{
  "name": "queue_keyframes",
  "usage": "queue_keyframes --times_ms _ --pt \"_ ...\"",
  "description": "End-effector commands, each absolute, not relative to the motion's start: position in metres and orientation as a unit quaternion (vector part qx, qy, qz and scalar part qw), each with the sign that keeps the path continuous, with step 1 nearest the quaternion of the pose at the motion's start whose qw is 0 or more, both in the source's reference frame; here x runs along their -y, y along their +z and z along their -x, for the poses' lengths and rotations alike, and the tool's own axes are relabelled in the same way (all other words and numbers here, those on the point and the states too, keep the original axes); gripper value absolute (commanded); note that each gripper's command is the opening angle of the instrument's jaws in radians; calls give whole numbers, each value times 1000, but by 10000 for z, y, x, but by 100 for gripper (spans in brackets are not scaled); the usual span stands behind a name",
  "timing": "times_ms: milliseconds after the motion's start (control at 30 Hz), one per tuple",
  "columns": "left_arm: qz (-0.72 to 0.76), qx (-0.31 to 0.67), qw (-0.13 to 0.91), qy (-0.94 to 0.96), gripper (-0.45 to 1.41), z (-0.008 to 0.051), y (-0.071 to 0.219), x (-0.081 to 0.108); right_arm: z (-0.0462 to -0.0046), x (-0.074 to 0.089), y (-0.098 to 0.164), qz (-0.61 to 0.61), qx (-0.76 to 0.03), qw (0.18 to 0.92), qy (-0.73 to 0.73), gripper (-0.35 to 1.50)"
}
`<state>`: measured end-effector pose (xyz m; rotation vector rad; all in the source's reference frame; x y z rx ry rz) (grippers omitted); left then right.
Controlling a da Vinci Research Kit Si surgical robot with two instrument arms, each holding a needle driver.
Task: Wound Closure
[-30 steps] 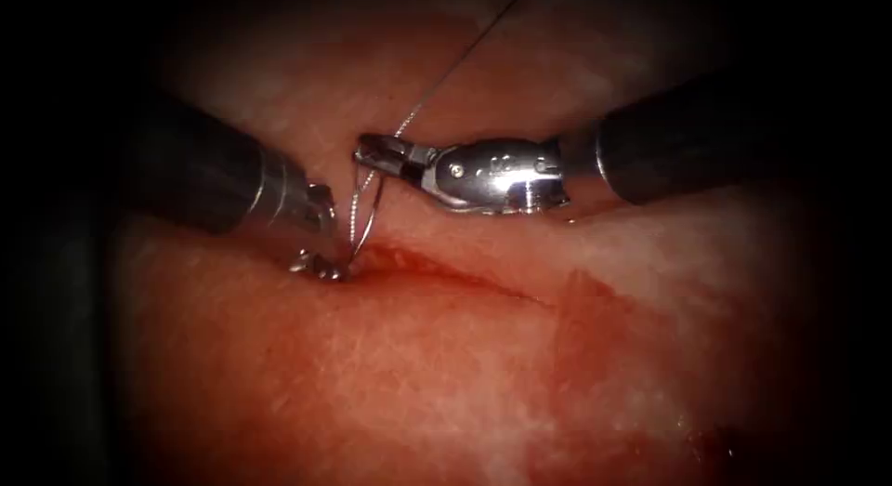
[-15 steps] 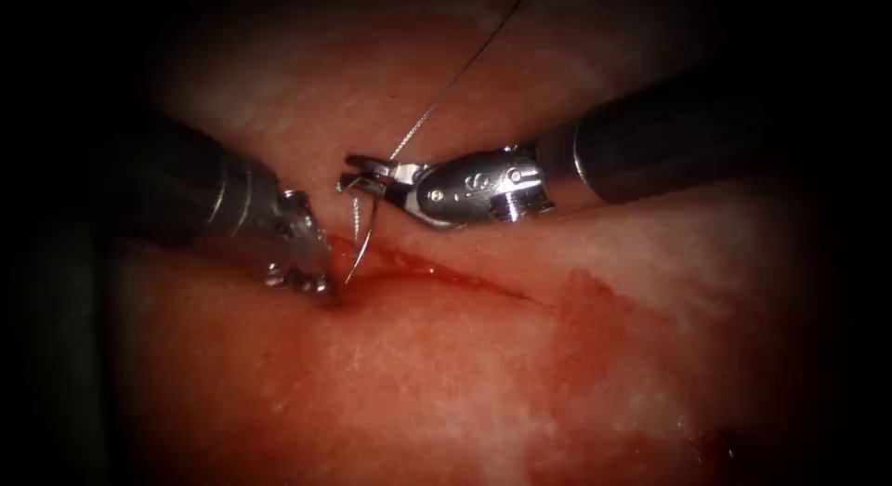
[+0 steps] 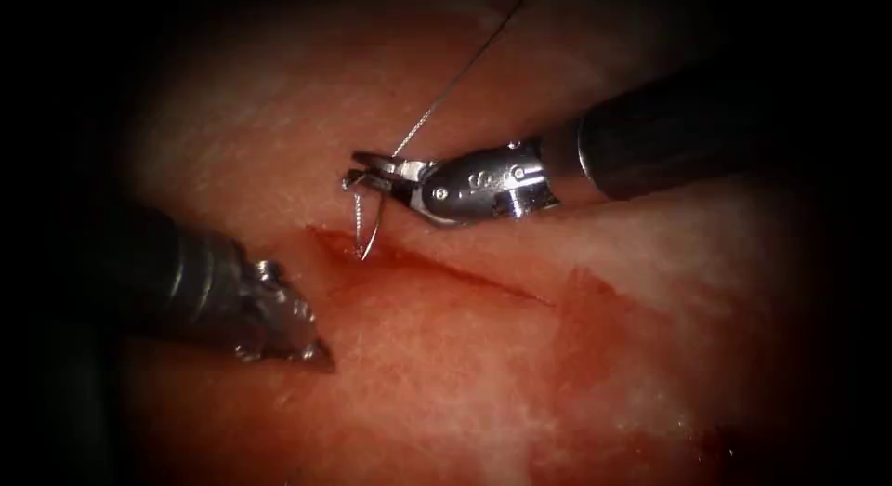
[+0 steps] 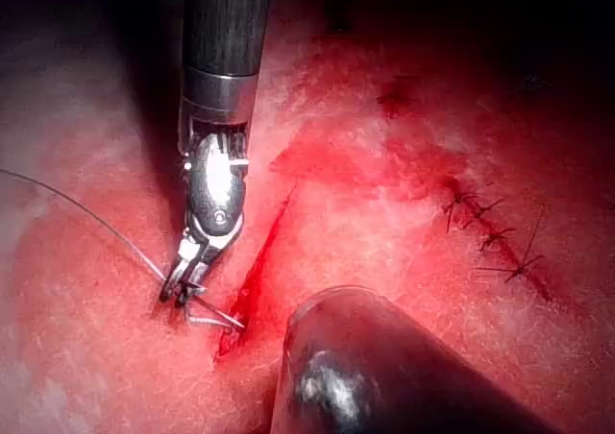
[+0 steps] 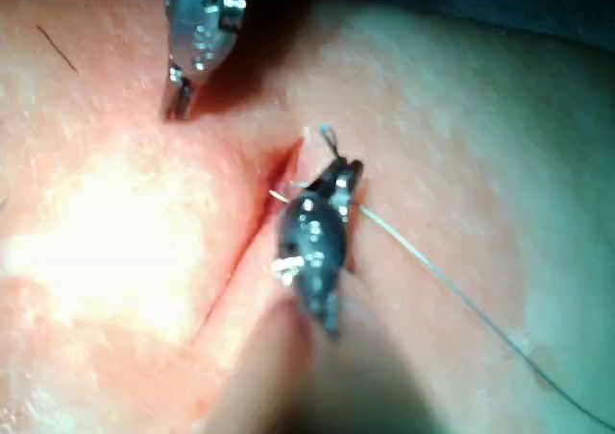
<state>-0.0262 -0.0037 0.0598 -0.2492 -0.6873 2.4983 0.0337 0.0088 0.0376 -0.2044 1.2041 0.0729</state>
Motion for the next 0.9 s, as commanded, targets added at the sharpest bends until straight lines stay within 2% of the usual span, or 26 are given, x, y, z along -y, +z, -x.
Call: queue_keyframes --times_ms 33,900 --pt "93 253 266 926 -23 267 607 51 -344 -79 380 95 -567 817 37 -35" --pt "133 245 277 920 -37 248 627 37 -353 -82 364 84 -587 796 120 -35"
